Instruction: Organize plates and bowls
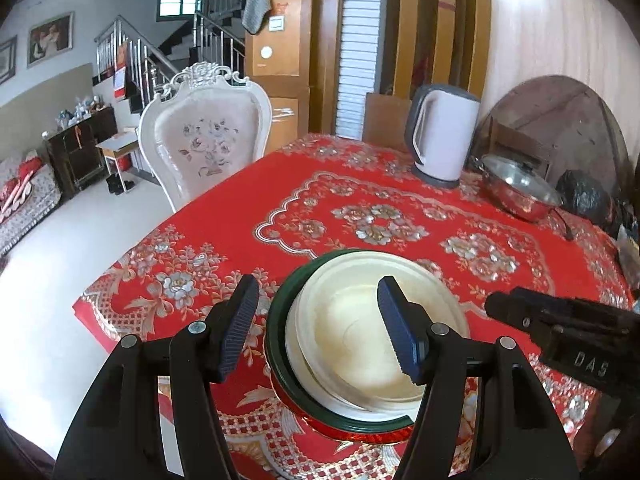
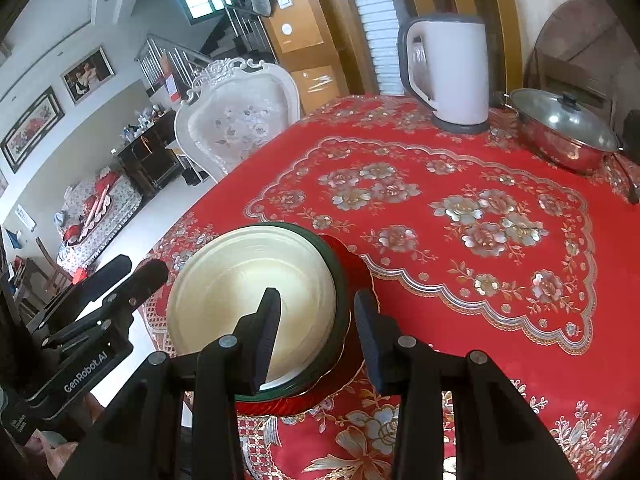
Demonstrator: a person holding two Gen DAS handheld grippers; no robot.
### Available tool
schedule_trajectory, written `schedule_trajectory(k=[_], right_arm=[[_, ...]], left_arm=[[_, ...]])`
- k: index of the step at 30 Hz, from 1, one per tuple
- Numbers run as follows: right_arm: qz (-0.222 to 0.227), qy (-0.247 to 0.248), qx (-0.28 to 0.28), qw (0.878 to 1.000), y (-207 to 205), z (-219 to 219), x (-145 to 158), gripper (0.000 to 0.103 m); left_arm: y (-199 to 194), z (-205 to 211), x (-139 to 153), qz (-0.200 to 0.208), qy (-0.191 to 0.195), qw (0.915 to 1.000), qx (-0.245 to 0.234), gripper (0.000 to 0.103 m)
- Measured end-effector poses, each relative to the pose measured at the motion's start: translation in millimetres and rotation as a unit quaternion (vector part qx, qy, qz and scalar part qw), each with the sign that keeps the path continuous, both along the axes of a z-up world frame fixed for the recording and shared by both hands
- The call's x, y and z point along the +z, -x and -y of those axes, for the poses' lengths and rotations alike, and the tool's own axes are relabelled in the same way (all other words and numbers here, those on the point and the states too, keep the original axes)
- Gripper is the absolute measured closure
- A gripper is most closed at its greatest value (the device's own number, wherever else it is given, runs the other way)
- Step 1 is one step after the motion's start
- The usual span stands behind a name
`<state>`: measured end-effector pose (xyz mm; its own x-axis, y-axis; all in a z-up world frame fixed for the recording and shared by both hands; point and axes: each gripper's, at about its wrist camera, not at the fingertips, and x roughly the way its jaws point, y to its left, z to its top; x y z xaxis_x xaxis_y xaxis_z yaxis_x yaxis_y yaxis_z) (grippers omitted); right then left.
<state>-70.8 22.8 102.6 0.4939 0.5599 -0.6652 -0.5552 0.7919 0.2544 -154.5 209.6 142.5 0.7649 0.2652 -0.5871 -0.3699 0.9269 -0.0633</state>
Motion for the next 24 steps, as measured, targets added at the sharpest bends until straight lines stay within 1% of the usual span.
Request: schedule_trajectory(k=[3,6,9,10,12,13,14,17,21,24], right_arm=[[0.014,0.009,-0.001,1.000,5,-3,0,0.065],[0.024,0.018,-0.001,1.000,7,-6,-1,0.065],[0.020,0.020,0.001,1.000,6,-7,-4,0.065],[0.019,0.019,0.001,1.000,6,-7,-5,0.065],[0.018,0.019,0.000,1.000,6,-6,-6,0.065],[0.017,0.019,-0.001,1.000,6,-5,-6,0.065],[0.016,0.019,-0.002,1.000,5,-5,-7,0.065],[0.017,0.019,-0.004,1.000,6,-4,-6,0.064],[0.018,0.018,-0.004,1.000,6,-3,-6,0.064],[0.017,0.020,-0.001,1.000,7,-3,-6,0.064]], left_arm=[[0,-1,0,0.009,-0.002,1.0000,0.001,0.040],[-3,3,-3,0.003,-0.020,0.9998,0.006,0.040],[-3,11,-4,0.004,-0.040,0.9991,0.007,0.040],[-4,12,-4,0.004,-0.045,0.9989,0.007,0.040],[-4,15,-5,0.003,-0.052,0.9986,0.005,0.034],[-5,15,-5,0.002,-0.053,0.9986,0.002,0.029],[-6,16,-5,0.003,-0.052,0.9986,-0.001,0.027],[-5,20,-4,0.009,-0.056,0.9983,-0.012,0.027],[-4,23,-3,0.012,-0.061,0.9980,-0.014,0.027],[-3,22,-3,0.015,-0.056,0.9981,-0.018,0.027]])
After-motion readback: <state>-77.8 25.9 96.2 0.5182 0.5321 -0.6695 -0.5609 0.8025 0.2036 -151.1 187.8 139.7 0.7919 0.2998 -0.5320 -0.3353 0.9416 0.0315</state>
